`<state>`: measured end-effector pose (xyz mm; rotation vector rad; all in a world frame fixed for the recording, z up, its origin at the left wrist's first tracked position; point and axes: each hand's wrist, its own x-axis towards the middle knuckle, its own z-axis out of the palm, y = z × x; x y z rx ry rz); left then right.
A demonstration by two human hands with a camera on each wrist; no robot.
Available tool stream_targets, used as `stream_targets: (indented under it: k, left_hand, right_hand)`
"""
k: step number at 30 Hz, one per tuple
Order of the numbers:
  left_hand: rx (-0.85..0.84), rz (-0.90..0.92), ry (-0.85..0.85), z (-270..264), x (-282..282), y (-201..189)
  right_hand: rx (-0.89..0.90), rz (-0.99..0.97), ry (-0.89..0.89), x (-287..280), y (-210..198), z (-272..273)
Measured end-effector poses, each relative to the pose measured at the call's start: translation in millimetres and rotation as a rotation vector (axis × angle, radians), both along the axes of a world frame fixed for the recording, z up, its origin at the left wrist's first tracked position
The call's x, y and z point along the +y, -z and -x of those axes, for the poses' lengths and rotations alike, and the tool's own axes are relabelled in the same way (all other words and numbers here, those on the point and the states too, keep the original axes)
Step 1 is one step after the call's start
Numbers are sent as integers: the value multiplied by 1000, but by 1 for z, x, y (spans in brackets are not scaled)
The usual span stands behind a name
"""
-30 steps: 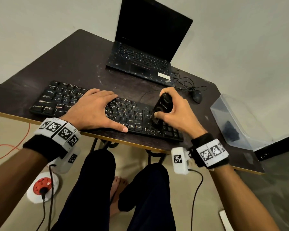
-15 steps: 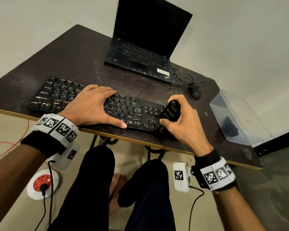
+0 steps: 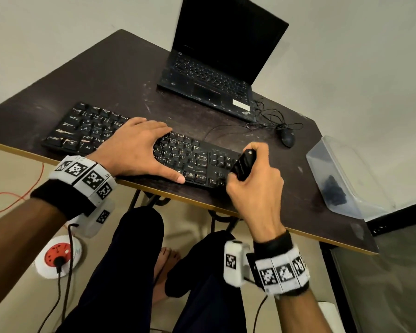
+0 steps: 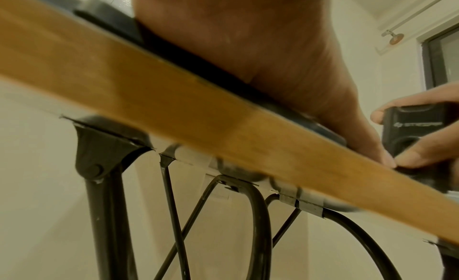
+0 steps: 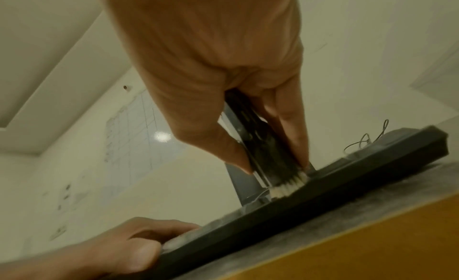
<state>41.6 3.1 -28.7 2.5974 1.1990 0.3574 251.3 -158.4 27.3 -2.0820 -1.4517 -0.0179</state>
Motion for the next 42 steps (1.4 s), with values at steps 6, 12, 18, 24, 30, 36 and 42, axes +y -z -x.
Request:
stream_targets:
  k: [6, 12, 18, 24, 30, 36, 42]
  left_hand:
    - [11, -2, 8, 1, 1, 0]
    - [17, -7, 8, -2, 0, -1]
    - [7, 1, -5, 0, 1, 1]
    - [-13, -9, 5, 2, -2, 1]
    - [-10, -7, 1, 0, 1, 1]
    - [-16, 4, 1, -1, 0, 0]
    - [-12, 30, 4, 1, -1, 4]
  right_hand:
    - [6, 9, -3, -13, 3, 16]
    - [18, -50, 56, -8, 6, 6]
    - [59, -90, 57, 0, 9, 8]
    - [62, -57, 18, -23, 7, 21]
    - [74, -2, 51, -2, -1, 2]
    - [126, -1, 81, 3, -3, -11]
    - [60, 60, -6, -14, 1, -1]
